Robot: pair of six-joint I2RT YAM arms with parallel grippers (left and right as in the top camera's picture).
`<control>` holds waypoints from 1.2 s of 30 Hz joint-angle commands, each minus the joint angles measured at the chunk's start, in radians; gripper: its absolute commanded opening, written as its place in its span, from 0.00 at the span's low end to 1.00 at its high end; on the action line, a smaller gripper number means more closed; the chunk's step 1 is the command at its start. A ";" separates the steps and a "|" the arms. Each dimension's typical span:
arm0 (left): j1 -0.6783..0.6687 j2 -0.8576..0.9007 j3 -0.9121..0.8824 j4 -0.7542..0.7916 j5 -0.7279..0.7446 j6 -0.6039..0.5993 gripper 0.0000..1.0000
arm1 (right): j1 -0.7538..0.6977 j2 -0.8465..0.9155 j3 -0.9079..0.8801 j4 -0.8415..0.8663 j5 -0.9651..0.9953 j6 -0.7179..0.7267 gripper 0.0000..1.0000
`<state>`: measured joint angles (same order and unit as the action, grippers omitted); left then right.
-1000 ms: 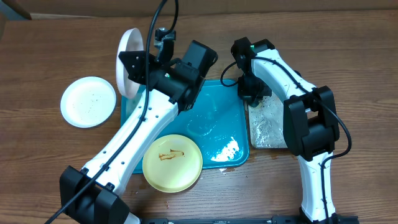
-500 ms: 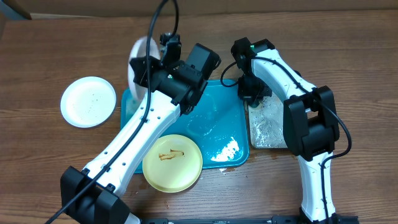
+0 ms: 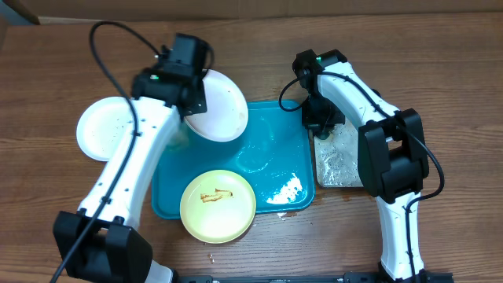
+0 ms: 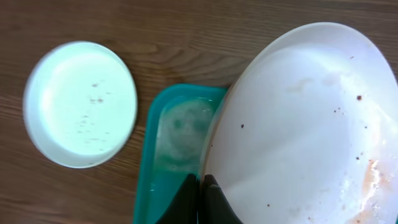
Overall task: Clean dirty plates on tray and stack at the side
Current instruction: 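Carry the white plate left and lower it onto the cleaned plate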
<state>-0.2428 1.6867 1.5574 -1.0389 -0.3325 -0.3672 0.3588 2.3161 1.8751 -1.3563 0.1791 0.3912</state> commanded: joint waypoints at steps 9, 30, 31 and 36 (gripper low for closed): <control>0.291 0.000 -0.208 0.115 0.466 0.042 0.04 | -0.001 0.002 -0.003 -0.008 -0.063 -0.032 0.04; 0.733 0.000 -0.252 0.202 0.700 0.166 0.04 | -0.001 0.002 -0.003 -0.041 -0.096 -0.032 0.04; 0.754 0.000 -0.261 0.203 0.698 0.167 0.04 | -0.001 0.002 -0.003 -0.042 -0.096 -0.032 0.04; 0.848 0.000 -0.325 0.219 0.650 0.174 0.04 | -0.001 0.002 -0.003 -0.051 -0.096 -0.033 0.04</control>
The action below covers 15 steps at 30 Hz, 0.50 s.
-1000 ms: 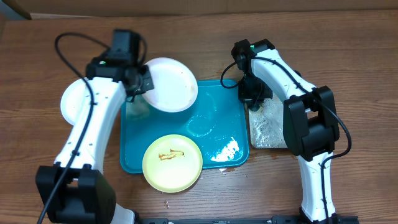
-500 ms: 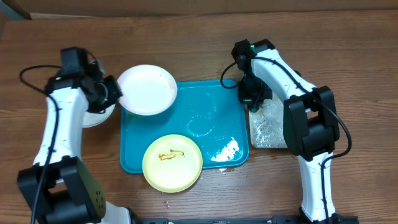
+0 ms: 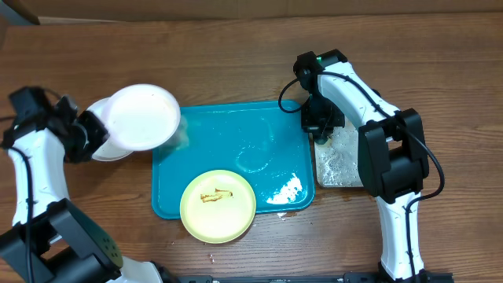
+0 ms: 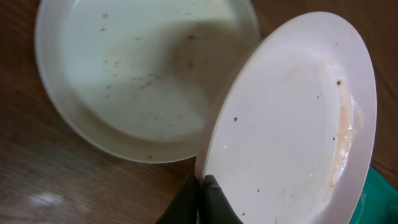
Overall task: Clean dirty plates on tray and stack at the side
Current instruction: 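Carry the white plate left and lower it onto the cleaned plate, then set the white plate down on the stack and release with left gripper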
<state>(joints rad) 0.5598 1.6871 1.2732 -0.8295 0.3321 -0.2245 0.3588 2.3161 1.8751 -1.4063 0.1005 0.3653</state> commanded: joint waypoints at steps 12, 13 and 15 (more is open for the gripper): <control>0.227 0.000 -0.111 0.104 0.065 0.025 0.04 | -0.001 0.002 -0.003 -0.017 -0.017 -0.022 0.04; 0.227 0.000 -0.111 0.110 0.060 0.025 0.04 | -0.001 0.002 -0.003 -0.018 -0.017 -0.022 0.04; 0.222 0.004 -0.111 0.123 0.058 0.025 0.04 | -0.001 0.002 -0.003 -0.019 -0.017 -0.025 0.04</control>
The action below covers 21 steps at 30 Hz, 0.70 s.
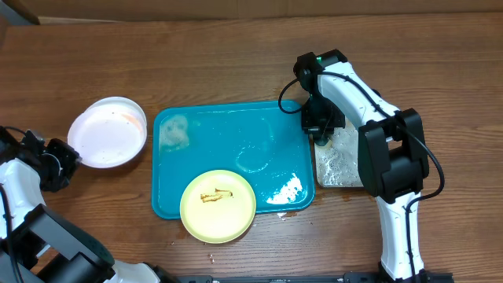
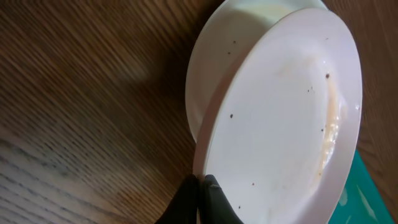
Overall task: Clean dirty plates on tray and stack at the side
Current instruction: 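Set the white plate down on the stack and release with left gripper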
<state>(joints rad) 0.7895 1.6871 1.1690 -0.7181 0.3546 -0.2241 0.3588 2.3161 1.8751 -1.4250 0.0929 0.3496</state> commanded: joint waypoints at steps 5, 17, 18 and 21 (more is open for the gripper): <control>-0.010 0.056 -0.007 0.040 0.027 0.018 0.04 | -0.001 0.002 -0.003 -0.011 -0.009 -0.016 0.04; -0.011 0.189 -0.007 0.087 0.031 0.015 0.04 | -0.001 0.002 -0.003 -0.022 -0.008 -0.017 0.04; -0.011 0.189 -0.007 0.096 0.031 0.015 0.04 | -0.001 0.002 -0.003 -0.023 -0.008 -0.017 0.04; -0.011 0.189 -0.007 0.105 0.027 0.014 0.04 | -0.001 0.002 -0.003 -0.026 -0.005 -0.019 0.04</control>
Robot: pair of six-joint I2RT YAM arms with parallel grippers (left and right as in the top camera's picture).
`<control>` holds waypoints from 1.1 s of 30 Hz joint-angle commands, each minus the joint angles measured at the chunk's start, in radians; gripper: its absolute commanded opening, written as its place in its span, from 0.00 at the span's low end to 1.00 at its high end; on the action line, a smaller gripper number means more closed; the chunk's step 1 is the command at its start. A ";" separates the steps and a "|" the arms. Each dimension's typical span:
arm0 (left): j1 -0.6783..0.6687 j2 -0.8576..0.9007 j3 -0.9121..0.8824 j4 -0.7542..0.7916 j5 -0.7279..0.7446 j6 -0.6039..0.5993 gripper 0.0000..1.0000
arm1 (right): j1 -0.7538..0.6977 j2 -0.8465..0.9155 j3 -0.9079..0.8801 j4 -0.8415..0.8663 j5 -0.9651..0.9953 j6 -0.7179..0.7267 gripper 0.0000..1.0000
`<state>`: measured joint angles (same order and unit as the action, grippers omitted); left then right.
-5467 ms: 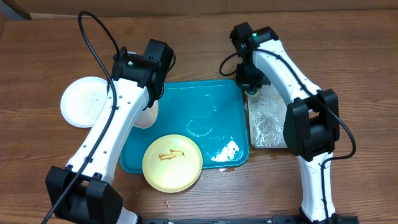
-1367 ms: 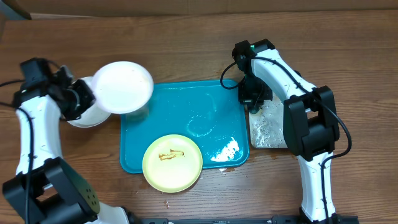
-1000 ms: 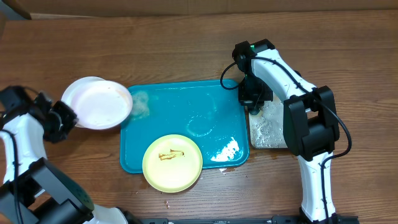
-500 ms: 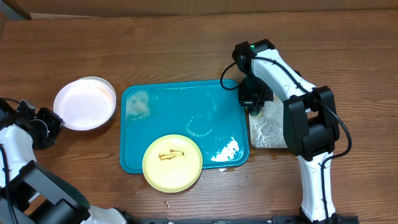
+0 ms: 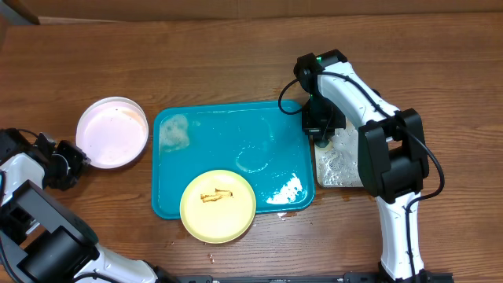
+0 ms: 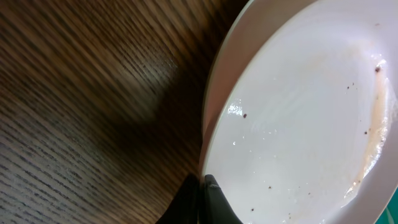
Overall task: Clean dirty plates on tray and stack at the side
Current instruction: 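Set the white plate down on the stack and release with left gripper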
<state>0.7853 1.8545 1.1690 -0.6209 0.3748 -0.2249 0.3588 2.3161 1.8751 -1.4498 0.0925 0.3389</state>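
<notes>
A white plate smeared with reddish residue lies on top of another white plate, left of the teal tray. My left gripper is shut on the top plate's near rim. In the left wrist view the top plate fills the right side, and my left gripper pinches its edge; the lower plate's rim peeks out beside it. A yellow plate with food scraps sits on the tray's front edge. My right gripper hangs at the tray's back right corner, its jaws hidden.
A grey crumpled mat lies right of the tray, under the right gripper. A pale smear and white foam mark the wet tray floor. Bare wooden table surrounds everything.
The held white plate has gone from leaning tilted on the lower plate to lying nearly flat on it. My left gripper shifted slightly right and stays shut on its rim. The right arm has not moved.
My left gripper first held the white plate over the tray's back left corner, with another white plate alone on the table at left. Then the held plate hung over that plate, then leaned on it, and now it rests stacked on it.
</notes>
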 commanded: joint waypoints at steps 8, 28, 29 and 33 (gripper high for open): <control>-0.007 0.021 -0.007 0.040 -0.027 0.000 0.04 | -0.001 0.002 -0.003 -0.015 -0.005 -0.016 0.04; -0.137 0.021 0.040 0.128 -0.037 0.010 0.59 | -0.001 0.002 -0.003 -0.026 0.000 -0.030 0.04; -0.143 0.021 0.040 0.126 -0.046 -0.001 0.75 | -0.001 0.002 -0.003 -0.027 -0.001 -0.030 0.04; -0.145 0.021 0.040 0.107 -0.041 -0.012 0.91 | -0.001 0.002 -0.003 -0.026 -0.001 -0.033 0.04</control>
<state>0.6395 1.8557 1.1847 -0.5022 0.3466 -0.2340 0.3588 2.3161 1.8751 -1.4776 0.0933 0.3138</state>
